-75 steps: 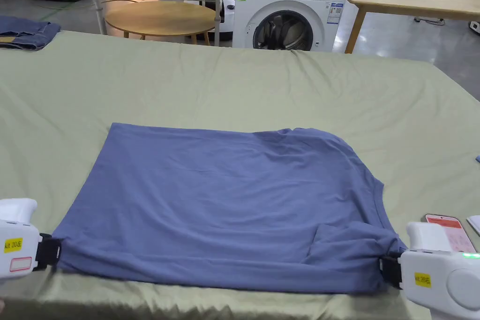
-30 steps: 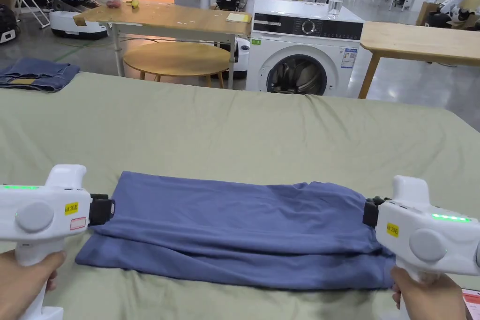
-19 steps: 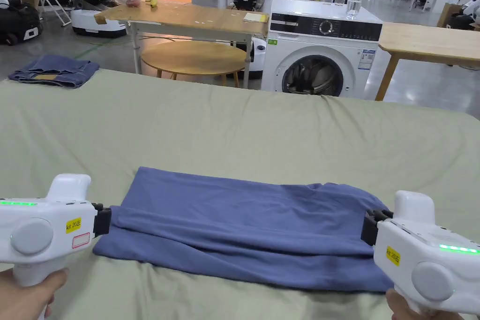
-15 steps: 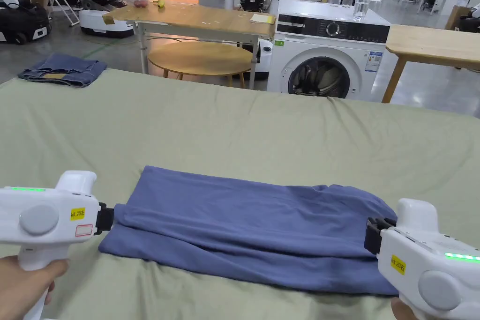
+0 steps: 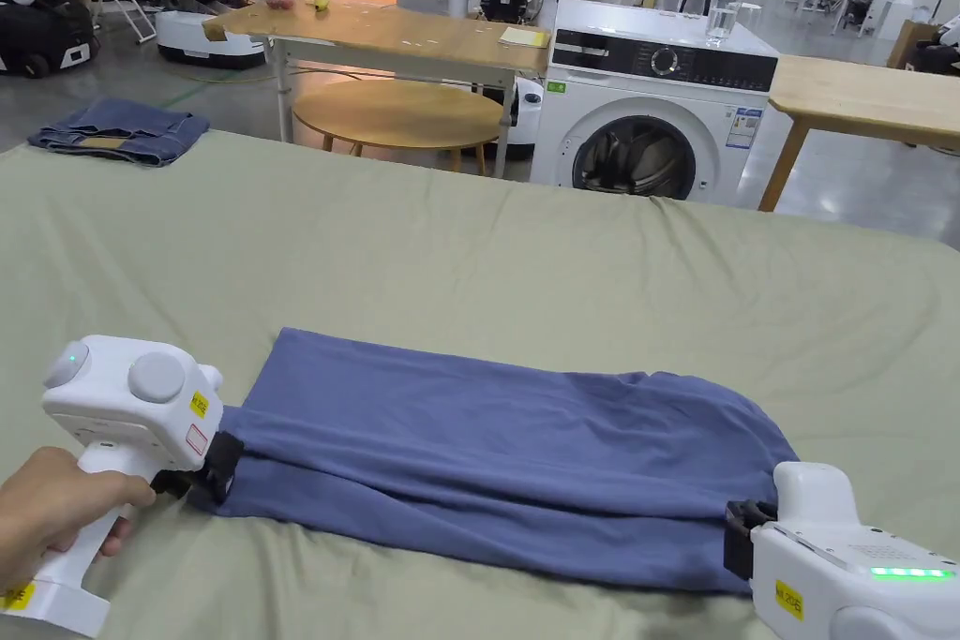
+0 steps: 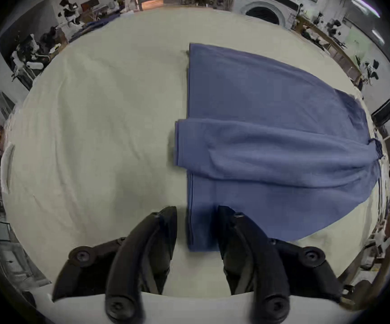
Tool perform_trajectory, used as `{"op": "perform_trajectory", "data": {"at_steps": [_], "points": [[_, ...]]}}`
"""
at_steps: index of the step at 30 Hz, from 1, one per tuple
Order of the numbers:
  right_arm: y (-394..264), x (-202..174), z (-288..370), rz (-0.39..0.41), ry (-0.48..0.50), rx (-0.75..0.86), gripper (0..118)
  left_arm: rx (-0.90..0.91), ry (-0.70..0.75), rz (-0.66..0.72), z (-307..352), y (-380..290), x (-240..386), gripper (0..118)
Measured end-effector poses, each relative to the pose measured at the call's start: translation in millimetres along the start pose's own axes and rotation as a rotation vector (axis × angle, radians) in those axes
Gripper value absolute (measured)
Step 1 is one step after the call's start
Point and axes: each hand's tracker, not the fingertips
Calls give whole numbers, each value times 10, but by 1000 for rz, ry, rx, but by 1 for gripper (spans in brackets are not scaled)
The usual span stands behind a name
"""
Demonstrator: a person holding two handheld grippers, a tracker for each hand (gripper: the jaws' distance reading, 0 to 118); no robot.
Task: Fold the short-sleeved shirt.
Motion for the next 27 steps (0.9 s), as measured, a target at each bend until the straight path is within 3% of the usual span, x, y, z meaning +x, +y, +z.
{"op": "perform_trajectory", "data": {"at_steps": [6, 10, 13, 16, 17, 18, 19, 20, 23, 27], "points": [[-41, 50, -32, -13, -6, -22, 0, 45, 39, -3, 4, -125, 108, 29], [-25, 86, -23, -24, -11, -24, 0, 53, 5, 5, -1, -144, 128, 1], [11, 173, -15, -51, -36, -27, 0, 68, 15, -52, 30, -186, 183, 0], [93, 336, 9, -105, -71, -39, 0, 114, -45, 2, 141, -232, 91, 0], [131, 404, 4, -108, -92, -58, 3, 132, -56, 6, 192, -257, 65, 0], [168, 469, -12, -109, -109, -79, 17, 150, -67, 10, 237, -274, 26, 0], [199, 532, -33, -109, -117, -111, 46, 160, -78, 19, 288, -299, 1, 0], [221, 597, -68, -117, -117, -143, 61, 182, -88, 33, 340, -329, -25, 0], [210, 767, -219, -140, -131, -241, 64, 215, -118, 51, 451, -412, -98, 0], [66, 909, -566, -184, -68, -375, 64, 231, -136, 55, 483, -480, -118, 0]]}}
